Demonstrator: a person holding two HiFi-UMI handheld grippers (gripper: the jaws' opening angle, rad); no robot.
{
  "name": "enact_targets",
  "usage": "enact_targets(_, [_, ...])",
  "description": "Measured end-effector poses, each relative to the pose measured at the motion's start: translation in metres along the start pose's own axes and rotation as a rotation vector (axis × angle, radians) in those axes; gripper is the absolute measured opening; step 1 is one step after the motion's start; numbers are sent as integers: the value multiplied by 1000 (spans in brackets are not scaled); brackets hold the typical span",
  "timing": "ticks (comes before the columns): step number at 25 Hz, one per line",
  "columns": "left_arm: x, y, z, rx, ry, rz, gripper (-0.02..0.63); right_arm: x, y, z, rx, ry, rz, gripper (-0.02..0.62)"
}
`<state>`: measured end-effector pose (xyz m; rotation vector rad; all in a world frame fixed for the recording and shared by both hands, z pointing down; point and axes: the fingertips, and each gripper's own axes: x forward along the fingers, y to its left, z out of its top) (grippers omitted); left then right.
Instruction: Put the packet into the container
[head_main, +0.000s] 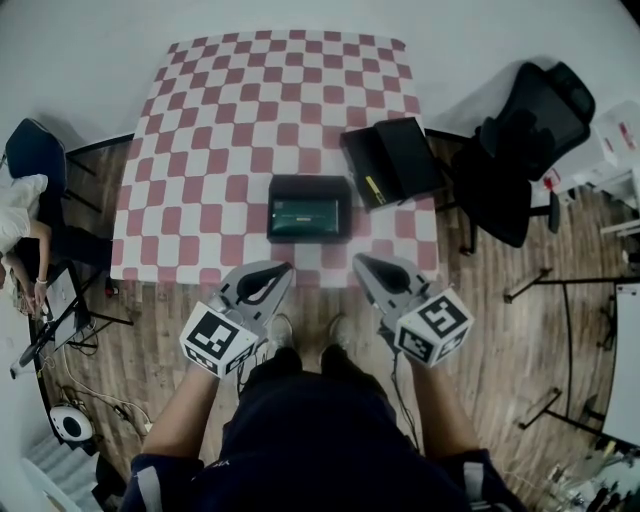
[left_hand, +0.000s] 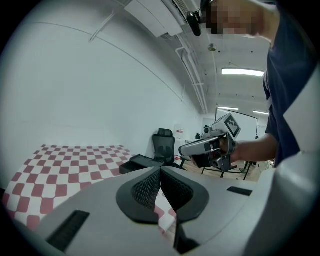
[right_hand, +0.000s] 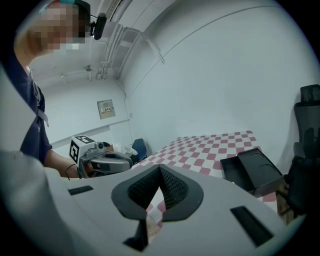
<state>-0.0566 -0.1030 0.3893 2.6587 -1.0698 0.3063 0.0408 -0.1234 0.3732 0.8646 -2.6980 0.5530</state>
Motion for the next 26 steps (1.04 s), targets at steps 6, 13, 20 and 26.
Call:
enact_targets(6, [1,0,3,2,-5,5,26,-3,1,-2,-4,11,9,15])
enact_targets(13, [4,4,3,5,-2,16,26,-6,-4,-6,-4,20,7,15])
enact_targets(20, [6,5,4,-2,1,17,26,-4,-4,-7,-5,31,22,15])
enact_targets(26, [7,8,1,-2,9,20,26,-1,-4,-7,-11,38,31,15])
